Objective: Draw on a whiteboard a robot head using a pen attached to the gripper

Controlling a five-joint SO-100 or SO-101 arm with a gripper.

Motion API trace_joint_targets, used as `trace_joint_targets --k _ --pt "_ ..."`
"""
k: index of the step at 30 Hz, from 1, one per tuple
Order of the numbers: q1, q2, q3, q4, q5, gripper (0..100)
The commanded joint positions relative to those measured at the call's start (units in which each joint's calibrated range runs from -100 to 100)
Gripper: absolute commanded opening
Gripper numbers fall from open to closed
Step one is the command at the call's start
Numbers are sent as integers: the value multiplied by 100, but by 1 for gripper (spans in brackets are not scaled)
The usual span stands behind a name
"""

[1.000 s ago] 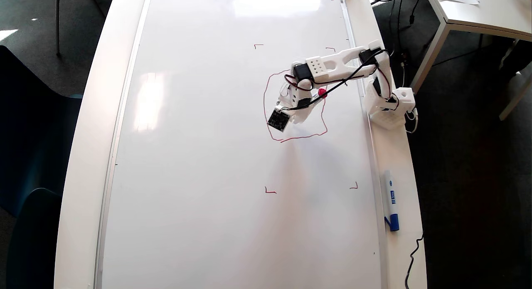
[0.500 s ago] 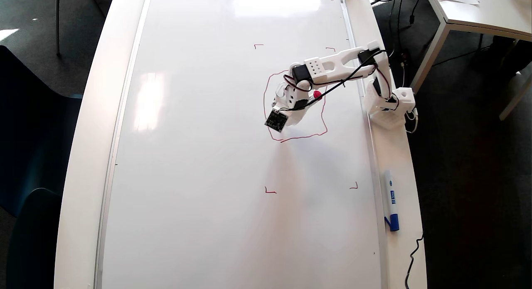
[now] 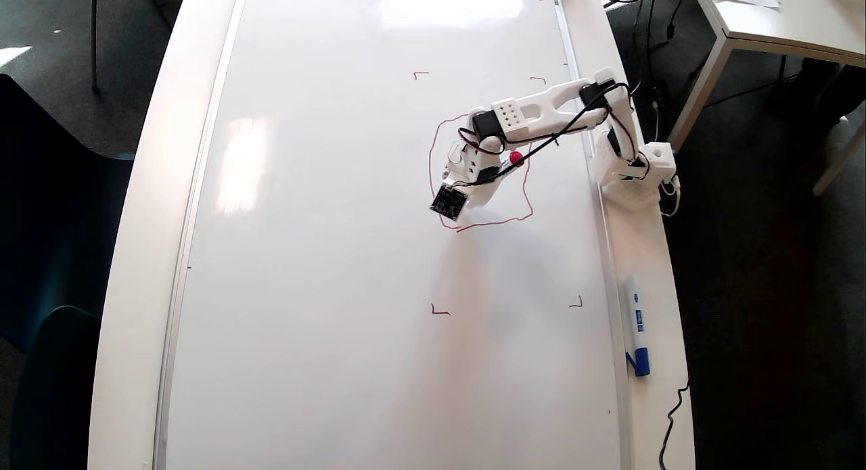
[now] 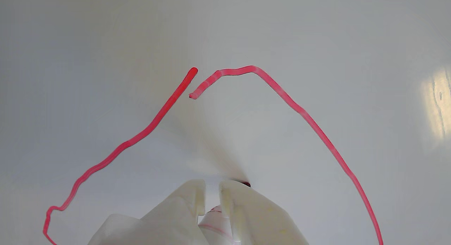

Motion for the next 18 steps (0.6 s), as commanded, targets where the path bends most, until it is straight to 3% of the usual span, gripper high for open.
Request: trace_joint_targets --k 1,18 --pt "3 -67 153 118 -20 1" --pt "3 -1039 1705 135 -143 1"
